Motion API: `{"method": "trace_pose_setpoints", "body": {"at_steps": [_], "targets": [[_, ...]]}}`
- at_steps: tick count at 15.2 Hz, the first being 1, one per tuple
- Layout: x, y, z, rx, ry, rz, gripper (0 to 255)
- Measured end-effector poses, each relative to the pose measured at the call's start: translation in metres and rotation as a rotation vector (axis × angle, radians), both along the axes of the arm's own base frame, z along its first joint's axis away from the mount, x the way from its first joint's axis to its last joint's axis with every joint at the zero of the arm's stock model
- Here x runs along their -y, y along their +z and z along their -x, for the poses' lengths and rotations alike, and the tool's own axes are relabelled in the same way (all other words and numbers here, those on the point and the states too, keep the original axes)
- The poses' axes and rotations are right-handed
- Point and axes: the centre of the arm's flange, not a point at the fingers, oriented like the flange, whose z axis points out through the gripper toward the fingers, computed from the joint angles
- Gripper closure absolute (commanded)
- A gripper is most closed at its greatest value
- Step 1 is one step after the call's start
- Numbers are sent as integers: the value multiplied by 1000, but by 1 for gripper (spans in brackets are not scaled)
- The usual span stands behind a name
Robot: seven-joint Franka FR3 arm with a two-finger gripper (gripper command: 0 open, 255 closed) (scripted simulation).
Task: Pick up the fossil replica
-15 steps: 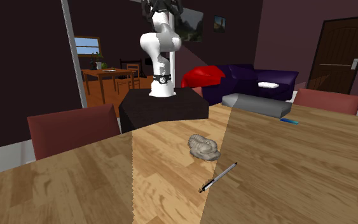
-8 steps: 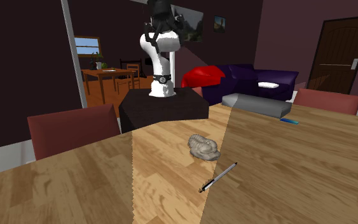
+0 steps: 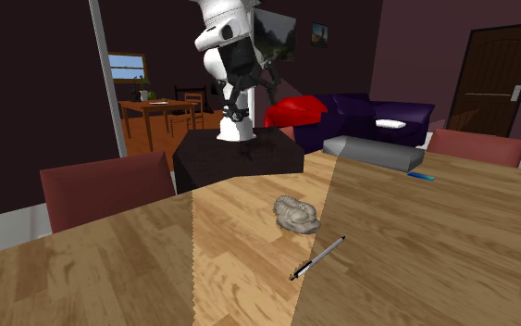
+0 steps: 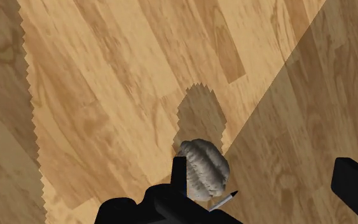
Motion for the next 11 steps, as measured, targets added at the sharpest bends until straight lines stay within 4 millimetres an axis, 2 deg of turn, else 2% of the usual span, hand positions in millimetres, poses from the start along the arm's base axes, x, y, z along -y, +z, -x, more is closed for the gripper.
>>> {"method": "trace_pose_setpoints", "body": {"at_steps": [8,11], "targets": [[-11,-102,-51,-89,23,-92,0],[-23,-140,-69,-121,32,-127,0]]}}
